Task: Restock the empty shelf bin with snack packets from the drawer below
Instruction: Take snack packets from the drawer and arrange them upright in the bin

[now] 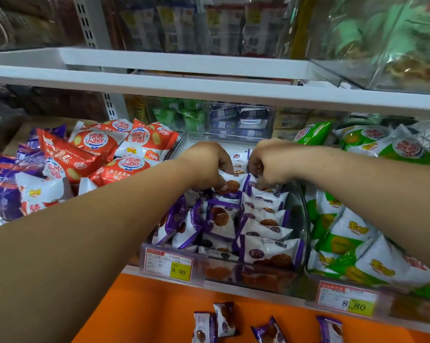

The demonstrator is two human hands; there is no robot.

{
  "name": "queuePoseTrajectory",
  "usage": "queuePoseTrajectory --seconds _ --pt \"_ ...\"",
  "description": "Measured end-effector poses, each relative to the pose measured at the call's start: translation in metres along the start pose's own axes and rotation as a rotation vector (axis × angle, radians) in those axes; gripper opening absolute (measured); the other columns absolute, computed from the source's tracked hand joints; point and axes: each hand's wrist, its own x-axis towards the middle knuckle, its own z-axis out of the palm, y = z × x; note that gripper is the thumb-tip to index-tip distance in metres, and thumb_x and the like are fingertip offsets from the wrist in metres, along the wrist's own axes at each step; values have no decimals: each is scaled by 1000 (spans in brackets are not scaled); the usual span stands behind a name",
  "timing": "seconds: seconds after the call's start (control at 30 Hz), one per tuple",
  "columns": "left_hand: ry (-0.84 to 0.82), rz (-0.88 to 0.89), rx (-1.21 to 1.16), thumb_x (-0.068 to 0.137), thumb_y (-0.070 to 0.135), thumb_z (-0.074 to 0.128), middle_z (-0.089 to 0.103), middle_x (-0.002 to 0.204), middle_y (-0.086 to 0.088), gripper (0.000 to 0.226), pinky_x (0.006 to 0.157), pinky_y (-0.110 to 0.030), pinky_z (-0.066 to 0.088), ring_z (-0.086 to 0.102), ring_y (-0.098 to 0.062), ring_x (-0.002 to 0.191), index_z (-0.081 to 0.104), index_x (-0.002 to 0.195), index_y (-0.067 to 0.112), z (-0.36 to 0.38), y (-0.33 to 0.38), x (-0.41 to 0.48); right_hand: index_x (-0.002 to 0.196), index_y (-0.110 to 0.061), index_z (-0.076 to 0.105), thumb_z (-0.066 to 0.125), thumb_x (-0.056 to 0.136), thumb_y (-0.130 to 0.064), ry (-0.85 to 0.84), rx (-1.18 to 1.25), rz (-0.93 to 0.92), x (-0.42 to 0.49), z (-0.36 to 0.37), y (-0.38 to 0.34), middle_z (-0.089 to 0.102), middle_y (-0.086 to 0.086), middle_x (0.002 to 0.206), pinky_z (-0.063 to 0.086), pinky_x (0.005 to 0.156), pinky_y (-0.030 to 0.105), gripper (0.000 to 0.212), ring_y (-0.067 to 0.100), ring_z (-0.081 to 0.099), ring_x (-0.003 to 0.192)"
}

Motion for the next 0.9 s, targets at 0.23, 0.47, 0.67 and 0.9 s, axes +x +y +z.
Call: queuePoseTrajectory --seconds 0.23,0.47,0.67,0.9 --pt "-15 -16 -78 77 27 88 74 112 7 35 81 -21 48 64 -9 97 79 110 23 6 -4 3 113 -29 73 79 85 -31 -1 5 -24 -9 -7 6 65 -7 95 57 79 31 29 18 63 88" --pt "-91 -27 37 79 32 87 68 127 4 49 94 -27 50 63 -17 114 71 124 23 -3 7 -4 123 -25 71 59 96 -20 107 202 -13 -26 -24 1 71 0 111 56 91 35 30 21 66 101" --pt "-79 -131 145 87 25 77 78 91 0 31 72 -24 59 74 -16 78 69 116 22 -65 20 -55 111 -26 74 67 94 -24 118 362 -64 -47 -35 -43 71 -3 104 53 84 28 19 18 65 95" --pt "-227 -281 224 82 27 76 64 47 0 18 63 -37 64 70 -19 46 67 82 12 -47 18 -121 102 -37 69 86 71 -22 -98 457 -137 -59 5 -116 68 -2 88 59 73 36 38 24 70 84"
